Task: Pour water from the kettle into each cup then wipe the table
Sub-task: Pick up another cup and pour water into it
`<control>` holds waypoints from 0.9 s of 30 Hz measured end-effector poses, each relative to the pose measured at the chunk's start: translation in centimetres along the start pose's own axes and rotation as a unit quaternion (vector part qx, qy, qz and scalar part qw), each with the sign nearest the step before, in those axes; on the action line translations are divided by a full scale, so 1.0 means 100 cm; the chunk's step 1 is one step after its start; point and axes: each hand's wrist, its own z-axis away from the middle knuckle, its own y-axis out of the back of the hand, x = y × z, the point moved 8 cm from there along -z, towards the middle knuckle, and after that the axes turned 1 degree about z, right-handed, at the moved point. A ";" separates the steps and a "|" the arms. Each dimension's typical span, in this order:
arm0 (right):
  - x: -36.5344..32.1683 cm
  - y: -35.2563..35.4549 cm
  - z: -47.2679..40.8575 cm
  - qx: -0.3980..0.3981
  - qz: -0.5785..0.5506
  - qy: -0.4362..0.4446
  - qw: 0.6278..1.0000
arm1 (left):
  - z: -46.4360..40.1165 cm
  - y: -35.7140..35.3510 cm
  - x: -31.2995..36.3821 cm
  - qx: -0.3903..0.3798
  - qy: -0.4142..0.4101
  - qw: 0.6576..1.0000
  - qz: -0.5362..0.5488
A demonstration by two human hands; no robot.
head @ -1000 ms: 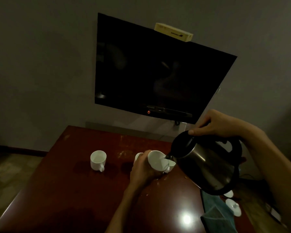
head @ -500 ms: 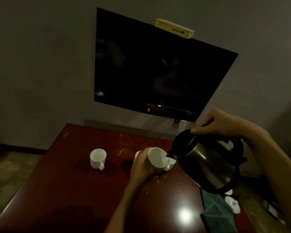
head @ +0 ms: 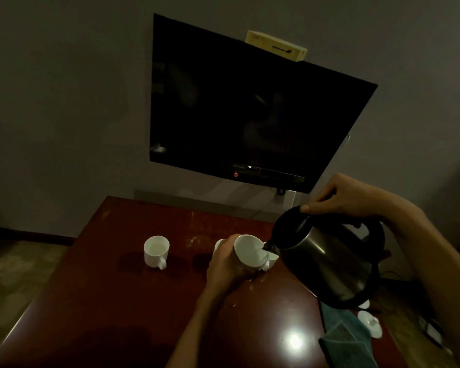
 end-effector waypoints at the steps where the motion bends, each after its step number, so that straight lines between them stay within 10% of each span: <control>1: 0.000 -0.001 0.000 -0.002 -0.002 0.001 1.000 | 0.000 0.000 -0.001 0.001 0.003 1.000 0.002; 27: 0.005 -0.001 -0.014 -0.001 0.012 -0.002 1.000 | -0.007 -0.002 -0.012 -0.005 -0.010 1.000 0.000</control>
